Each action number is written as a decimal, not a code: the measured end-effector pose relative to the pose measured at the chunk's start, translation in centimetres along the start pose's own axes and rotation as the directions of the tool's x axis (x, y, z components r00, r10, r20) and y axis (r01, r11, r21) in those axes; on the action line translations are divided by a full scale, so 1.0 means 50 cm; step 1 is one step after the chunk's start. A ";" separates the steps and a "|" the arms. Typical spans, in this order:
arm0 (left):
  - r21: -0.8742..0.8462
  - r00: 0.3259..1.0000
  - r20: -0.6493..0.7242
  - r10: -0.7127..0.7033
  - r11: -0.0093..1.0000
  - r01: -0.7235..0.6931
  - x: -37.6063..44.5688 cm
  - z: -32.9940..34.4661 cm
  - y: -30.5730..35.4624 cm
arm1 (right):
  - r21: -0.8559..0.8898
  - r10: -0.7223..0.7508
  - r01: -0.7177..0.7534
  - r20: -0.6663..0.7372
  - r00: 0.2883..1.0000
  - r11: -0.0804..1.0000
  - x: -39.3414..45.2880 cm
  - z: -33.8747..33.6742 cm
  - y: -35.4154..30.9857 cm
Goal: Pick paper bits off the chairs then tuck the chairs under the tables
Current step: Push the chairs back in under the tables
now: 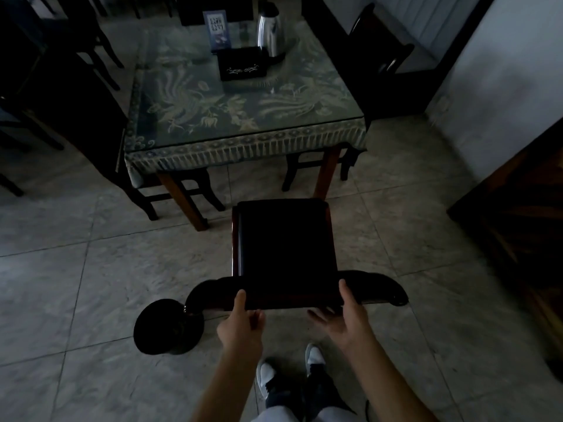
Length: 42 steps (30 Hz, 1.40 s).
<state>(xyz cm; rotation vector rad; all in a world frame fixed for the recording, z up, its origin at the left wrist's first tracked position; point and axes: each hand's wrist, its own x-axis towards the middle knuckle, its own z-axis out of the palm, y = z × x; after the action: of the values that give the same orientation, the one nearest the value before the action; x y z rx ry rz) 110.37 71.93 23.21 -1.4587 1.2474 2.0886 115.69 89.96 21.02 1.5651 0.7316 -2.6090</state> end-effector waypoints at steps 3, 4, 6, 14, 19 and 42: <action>0.044 1.000 0.011 0.023 0.999 -0.023 0.017 0.006 -0.001 | 0.105 -0.040 0.041 -0.010 0.999 0.994 0.008 0.018 -0.005; 0.042 0.999 0.021 0.033 0.999 -0.034 0.022 0.011 0.004 | 0.121 -0.049 0.051 -0.015 0.999 0.991 0.011 0.023 -0.005; -0.024 1.000 0.020 0.023 0.999 -0.023 0.029 0.020 0.016 | 0.140 -0.062 0.067 -0.035 0.997 0.988 0.015 0.028 -0.003; -0.119 0.997 0.061 0.053 0.992 -0.046 0.036 0.020 0.009 | 0.067 -0.096 0.108 -0.158 0.983 0.992 0.030 0.018 0.002; -0.152 0.997 0.064 0.048 0.988 -0.038 0.030 0.015 0.006 | 0.065 -0.116 0.127 -0.142 0.983 0.990 0.033 0.012 -0.003; -0.247 0.994 -0.030 0.103 0.963 -0.107 0.046 0.035 -0.025 | 0.020 -0.073 0.074 -0.014 0.997 0.997 0.078 0.040 -0.049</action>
<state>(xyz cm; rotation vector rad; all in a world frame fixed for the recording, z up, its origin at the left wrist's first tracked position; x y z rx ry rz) 109.14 73.50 20.80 -1.5444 1.1238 2.3808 111.50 92.24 19.47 1.5925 0.7810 -2.6679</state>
